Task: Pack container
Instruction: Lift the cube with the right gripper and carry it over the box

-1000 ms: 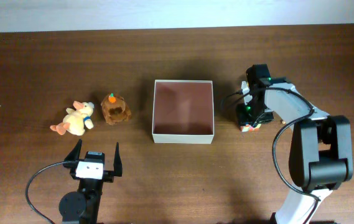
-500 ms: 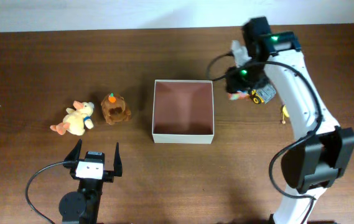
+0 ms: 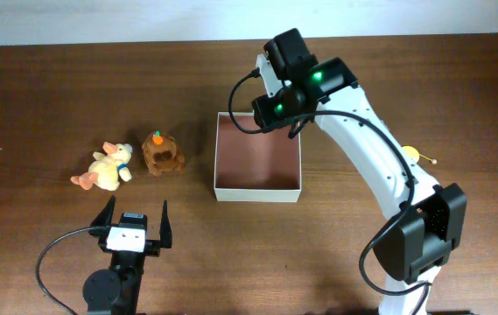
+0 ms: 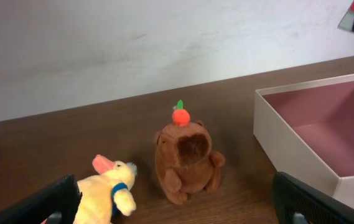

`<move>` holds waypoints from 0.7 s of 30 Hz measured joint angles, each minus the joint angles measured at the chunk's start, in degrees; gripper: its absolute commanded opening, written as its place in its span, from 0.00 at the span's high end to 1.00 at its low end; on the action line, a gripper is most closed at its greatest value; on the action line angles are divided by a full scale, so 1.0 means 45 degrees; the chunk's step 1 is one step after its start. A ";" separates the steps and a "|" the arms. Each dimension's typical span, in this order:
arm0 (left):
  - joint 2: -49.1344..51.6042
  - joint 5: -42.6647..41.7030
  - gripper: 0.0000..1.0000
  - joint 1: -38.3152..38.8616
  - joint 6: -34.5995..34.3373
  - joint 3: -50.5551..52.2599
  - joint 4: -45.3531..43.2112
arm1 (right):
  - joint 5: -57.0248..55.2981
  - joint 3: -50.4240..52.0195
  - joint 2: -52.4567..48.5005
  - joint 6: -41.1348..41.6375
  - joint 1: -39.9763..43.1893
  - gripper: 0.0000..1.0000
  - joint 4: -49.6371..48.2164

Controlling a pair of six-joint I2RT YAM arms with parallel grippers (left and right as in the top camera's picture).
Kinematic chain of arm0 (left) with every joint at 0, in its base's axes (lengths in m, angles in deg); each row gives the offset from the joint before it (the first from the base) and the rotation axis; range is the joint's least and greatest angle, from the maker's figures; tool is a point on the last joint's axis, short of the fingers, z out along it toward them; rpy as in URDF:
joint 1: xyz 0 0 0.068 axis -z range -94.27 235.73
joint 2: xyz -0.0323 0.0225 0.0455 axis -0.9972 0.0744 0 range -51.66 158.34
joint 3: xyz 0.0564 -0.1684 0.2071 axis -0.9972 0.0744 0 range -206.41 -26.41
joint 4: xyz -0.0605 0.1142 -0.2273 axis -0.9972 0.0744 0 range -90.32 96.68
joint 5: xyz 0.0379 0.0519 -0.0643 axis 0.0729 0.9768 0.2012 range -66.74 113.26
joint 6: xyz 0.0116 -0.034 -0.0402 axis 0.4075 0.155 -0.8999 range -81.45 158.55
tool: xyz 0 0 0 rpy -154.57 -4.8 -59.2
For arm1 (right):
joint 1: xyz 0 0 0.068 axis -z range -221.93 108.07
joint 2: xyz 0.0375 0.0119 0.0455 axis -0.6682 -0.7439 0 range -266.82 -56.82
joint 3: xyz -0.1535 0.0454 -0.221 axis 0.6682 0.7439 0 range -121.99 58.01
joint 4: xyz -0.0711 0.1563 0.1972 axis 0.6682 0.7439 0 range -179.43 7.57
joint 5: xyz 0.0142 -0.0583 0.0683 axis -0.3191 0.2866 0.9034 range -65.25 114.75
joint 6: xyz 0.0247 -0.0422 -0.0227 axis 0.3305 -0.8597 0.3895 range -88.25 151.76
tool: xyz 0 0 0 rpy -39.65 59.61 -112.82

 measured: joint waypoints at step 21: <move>0.0000 0.0000 0.01 0.0000 0.0000 -0.0005 0.0000 | -0.1656 0.1821 -0.1559 0.3303 -0.0010 0.50 -0.1919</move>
